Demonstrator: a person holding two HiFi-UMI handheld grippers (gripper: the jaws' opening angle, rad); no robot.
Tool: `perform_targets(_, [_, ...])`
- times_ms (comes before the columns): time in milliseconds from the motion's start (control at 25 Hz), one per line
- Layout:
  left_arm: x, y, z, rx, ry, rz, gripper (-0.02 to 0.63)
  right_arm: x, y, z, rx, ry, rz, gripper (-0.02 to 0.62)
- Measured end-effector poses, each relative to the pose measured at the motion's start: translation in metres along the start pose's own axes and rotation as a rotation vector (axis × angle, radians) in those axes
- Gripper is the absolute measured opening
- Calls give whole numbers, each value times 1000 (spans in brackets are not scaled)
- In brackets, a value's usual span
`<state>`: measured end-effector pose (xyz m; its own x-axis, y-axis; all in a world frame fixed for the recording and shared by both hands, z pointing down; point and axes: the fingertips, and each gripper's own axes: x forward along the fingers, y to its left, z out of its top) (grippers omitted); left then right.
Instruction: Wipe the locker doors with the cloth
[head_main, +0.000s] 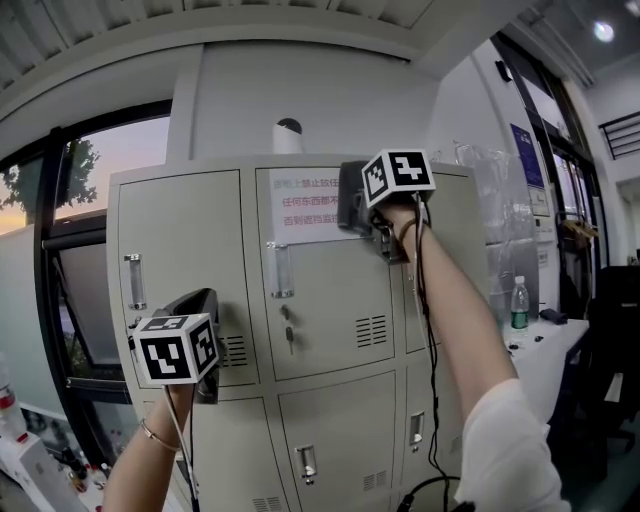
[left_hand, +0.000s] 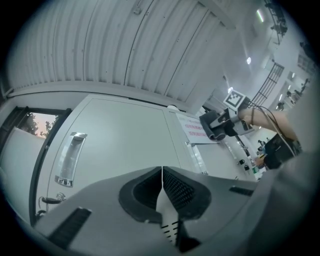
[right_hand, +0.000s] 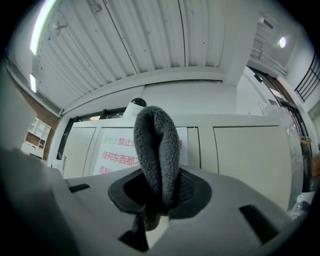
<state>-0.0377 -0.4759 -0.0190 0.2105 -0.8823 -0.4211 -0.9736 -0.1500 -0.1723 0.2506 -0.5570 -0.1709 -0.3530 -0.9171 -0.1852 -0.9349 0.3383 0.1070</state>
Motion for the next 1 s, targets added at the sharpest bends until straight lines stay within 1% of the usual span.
perform_targets(200, [5, -9, -5, -3, -3, -3, 11, -2, -22, -4, 8, 4, -30, 71])
perform_targets(440, [9, -11, -12, 6, 8, 0, 11, -8, -52, -5, 2, 9, -100, 72])
perform_targets(640, [10, -11, -15, 10, 17, -3, 11, -11, -64, -8, -6, 2, -141, 72])
perform_targets(760, [9, -10, -15, 17, 22, -9, 11, -14, -61, -7, -16, -4, -152, 72])
perform_targets(840, [7, -9, -12, 22, 22, -16, 11, -17, -53, -6, -22, -12, -143, 72])
perform_targets(1000, [0, 0, -7, 26, 26, -24, 11, -23, -16, 1, -16, -34, -67, 72])
